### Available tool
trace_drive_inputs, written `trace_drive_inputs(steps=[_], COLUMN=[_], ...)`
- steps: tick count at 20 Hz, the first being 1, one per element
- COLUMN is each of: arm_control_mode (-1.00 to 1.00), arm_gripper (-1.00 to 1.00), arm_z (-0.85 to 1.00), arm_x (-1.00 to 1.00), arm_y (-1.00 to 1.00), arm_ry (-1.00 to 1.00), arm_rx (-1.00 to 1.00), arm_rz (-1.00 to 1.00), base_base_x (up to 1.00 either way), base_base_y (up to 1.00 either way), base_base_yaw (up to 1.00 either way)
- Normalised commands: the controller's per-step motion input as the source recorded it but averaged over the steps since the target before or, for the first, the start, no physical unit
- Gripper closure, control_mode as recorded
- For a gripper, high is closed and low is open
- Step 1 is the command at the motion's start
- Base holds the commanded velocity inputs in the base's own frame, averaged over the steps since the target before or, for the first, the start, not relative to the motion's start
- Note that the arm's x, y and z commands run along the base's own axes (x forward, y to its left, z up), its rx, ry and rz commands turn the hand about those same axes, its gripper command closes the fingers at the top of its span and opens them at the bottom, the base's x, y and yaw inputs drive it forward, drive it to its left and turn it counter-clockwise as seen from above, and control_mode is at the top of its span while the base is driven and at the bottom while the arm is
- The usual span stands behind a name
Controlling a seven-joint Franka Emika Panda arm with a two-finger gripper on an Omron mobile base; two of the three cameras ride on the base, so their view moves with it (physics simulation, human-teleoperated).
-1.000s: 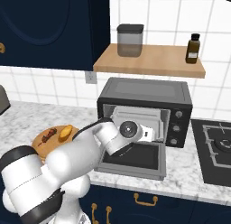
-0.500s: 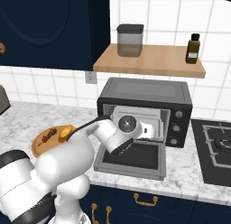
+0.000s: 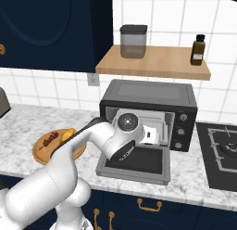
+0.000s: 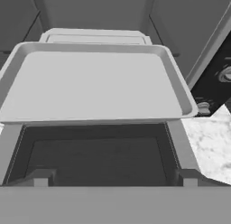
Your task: Pick up the kebab skewer and baguette bread, and place them inside the toaster oven. Close the toaster oven door and start by setting the timer.
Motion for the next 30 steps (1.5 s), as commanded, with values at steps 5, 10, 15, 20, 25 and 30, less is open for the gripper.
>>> trace_drive_inputs(steps=[5, 10, 15, 20, 25, 30], arm_control_mode=[-1.0, -1.0, -1.0, -1.0, -1.0, -1.0], arm_gripper=[-1.0, -1.0, -1.0, -1.0, -1.0, -1.0], arm_z=[0.15, 0.16, 0.08, 0.12, 0.13, 0.01], arm_x=[-0.66, -0.5, -0.44, -0.05, 0.03, 0.18], arm_y=[0.19, 0.57, 0.78, 0.78, 0.81, 0.66], arm_ry=[0.24, 0.2, 0.1, 0.06, 0.08, 0.1], arm_rx=[0.0, 0.0, 0.0, 0.0, 0.0, -0.01], arm_rz=[0.0, 0.0, 0.0, 0.01, 0.0, 0.0], base_base_x=[0.0, 0.0, 0.0, 0.0, 0.0, 0.0], base_base_y=[0.0, 0.0, 0.0, 0.0, 0.0, 0.0], base_base_yaw=[0.0, 0.0, 0.0, 0.0, 0.0, 0.0])
